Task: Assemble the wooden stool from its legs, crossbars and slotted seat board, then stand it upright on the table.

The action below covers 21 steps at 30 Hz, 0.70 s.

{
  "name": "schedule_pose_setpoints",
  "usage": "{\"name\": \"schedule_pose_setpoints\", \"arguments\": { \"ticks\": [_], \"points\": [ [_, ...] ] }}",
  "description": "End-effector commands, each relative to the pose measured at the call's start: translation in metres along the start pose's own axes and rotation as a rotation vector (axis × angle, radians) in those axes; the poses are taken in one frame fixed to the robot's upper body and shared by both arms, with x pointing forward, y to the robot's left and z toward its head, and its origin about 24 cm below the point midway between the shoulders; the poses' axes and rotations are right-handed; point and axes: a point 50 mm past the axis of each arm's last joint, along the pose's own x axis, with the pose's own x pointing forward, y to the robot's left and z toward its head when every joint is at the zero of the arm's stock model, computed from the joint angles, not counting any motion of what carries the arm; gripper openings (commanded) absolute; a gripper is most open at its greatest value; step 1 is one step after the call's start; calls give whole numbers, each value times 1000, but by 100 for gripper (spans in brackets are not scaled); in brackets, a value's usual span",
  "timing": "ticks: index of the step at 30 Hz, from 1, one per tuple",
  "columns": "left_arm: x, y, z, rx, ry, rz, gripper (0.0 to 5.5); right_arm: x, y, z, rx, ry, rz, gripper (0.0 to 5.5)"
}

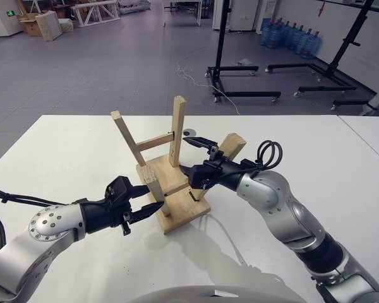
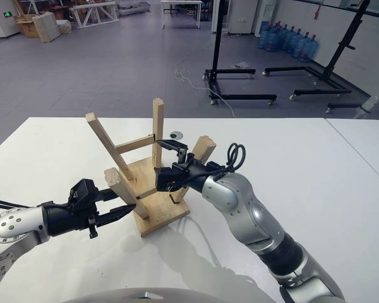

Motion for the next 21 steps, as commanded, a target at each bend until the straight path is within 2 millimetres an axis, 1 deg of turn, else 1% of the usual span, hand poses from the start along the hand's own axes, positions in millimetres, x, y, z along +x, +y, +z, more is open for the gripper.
{"name": "schedule_pose_setpoints", "arguments": {
  "ticks": [1,4,5,7,9,11,14,16,17,18,19,21],
  "points": [
    [0,3,-27,-89,127,24,206,10,20,-12,74,31,97,402],
    [0,4,-30,-93,131,30,205,8,-21,0,40,-66,-177,402],
    [-1,5,-31,-93,135,32,205,6,-30,4,36,-95,-239,402],
    [-2,5,-33,-93,146,35,204,0,-43,9,19,-139,-326,402],
    [-4,6,-34,-93,154,37,204,-3,-47,11,9,-162,-360,402],
    [-5,7,-35,-93,158,39,204,-3,-41,7,16,-150,-326,402],
    [-5,8,-35,-92,158,39,204,3,-7,-8,41,-62,-113,402],
    [-5,9,-34,-86,164,33,204,6,24,-19,82,5,89,402],
    [-5,9,-34,-84,166,25,204,6,35,-22,121,21,159,402],
    [-5,10,-33,-81,168,18,204,6,39,-22,130,24,194,402],
    [-5,10,-32,-78,168,12,204,7,37,-21,138,16,183,402],
    [-5,12,-31,-75,167,11,204,10,22,-16,128,-17,106,402]
  ]
}}
